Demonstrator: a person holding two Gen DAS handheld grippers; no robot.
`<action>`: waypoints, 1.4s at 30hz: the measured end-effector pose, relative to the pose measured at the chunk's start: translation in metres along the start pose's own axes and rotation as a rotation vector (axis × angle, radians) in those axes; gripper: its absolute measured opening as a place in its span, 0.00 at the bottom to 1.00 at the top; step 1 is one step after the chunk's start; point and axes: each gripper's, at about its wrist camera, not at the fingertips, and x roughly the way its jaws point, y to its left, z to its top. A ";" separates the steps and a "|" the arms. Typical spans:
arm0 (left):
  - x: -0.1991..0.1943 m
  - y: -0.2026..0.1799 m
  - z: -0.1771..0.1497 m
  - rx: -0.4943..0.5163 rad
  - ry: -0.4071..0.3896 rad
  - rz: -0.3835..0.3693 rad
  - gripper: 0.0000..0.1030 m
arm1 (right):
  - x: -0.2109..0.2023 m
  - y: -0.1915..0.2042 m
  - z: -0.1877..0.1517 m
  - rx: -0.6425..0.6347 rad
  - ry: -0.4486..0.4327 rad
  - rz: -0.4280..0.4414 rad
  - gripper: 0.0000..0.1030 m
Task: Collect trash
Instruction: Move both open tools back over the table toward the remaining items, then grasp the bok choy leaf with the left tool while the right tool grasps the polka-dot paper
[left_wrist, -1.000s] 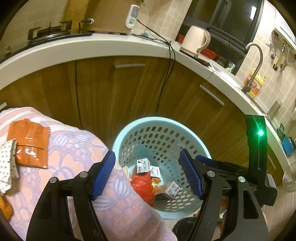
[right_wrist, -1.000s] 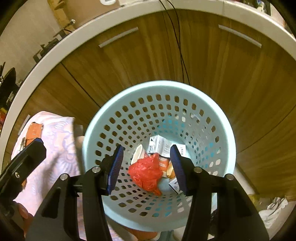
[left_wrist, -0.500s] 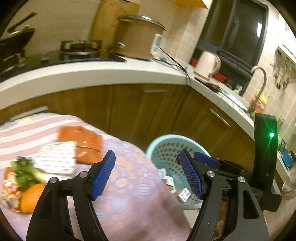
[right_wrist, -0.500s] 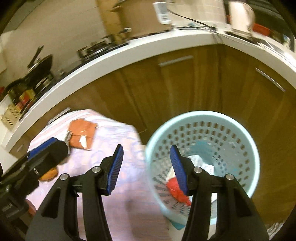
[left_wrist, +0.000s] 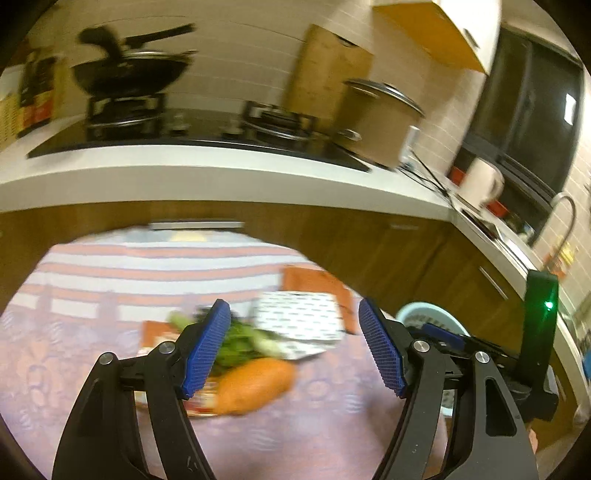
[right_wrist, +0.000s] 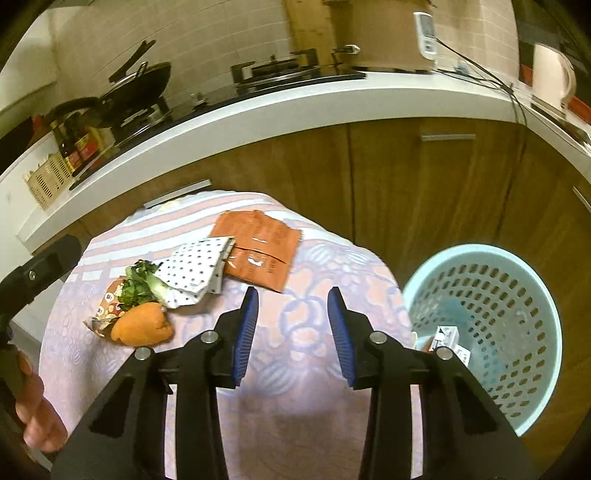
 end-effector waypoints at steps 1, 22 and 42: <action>-0.002 0.010 0.001 -0.017 -0.004 0.011 0.68 | 0.003 0.003 0.002 -0.005 0.002 0.004 0.34; 0.056 0.075 -0.012 -0.095 0.201 0.027 0.58 | 0.038 0.044 0.009 -0.086 0.047 0.074 0.34; 0.053 0.082 -0.021 -0.148 0.217 -0.032 0.07 | 0.065 0.060 0.026 -0.079 0.082 0.130 0.34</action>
